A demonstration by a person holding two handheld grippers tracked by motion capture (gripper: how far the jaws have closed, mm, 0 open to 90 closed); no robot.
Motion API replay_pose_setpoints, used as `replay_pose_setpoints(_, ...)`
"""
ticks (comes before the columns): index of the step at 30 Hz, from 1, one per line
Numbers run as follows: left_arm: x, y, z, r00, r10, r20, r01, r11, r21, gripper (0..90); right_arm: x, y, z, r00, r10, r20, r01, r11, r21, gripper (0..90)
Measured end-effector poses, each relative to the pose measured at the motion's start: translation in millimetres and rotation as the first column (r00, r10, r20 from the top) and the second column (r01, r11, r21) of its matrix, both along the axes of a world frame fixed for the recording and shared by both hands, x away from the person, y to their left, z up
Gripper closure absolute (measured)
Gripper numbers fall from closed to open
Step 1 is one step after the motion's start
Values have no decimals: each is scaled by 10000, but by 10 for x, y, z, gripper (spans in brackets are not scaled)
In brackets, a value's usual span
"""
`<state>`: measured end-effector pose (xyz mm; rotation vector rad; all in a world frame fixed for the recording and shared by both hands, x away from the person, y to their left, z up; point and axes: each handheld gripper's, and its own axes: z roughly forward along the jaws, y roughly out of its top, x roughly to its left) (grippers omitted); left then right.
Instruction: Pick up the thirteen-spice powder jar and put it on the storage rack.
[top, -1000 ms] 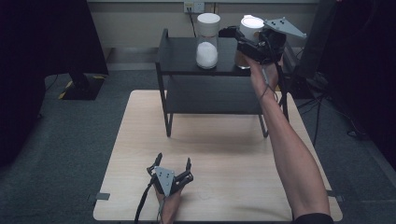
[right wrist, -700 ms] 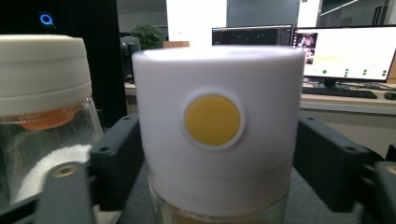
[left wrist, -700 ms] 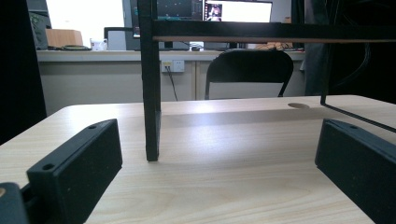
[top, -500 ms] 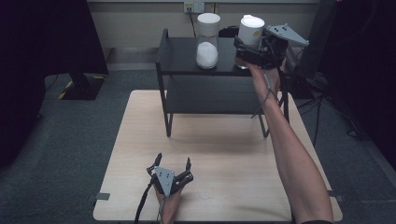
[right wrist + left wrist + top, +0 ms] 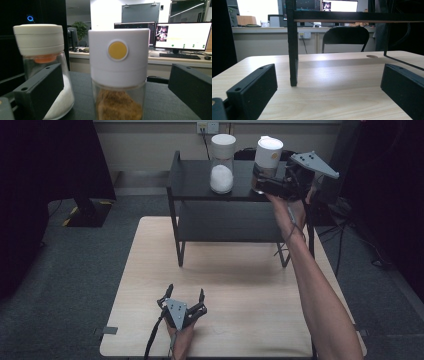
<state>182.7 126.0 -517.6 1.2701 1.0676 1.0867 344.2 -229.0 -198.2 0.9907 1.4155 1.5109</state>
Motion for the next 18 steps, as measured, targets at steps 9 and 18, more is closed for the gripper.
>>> replay_pose_setpoints(9, 0, -3, 0, 10000, 8, -1, -8, 10000, -6, 3, -249, -62, -106, 9997, -4, 234, 3, 10000, 18, 0)
replay_pose_setpoints(18, -3, -24, 2, 9999, 113, -6, -113, 9999, 20, 3, -477, -208, -280, 9991, 189, 368, -201, 9992, 332, 0)
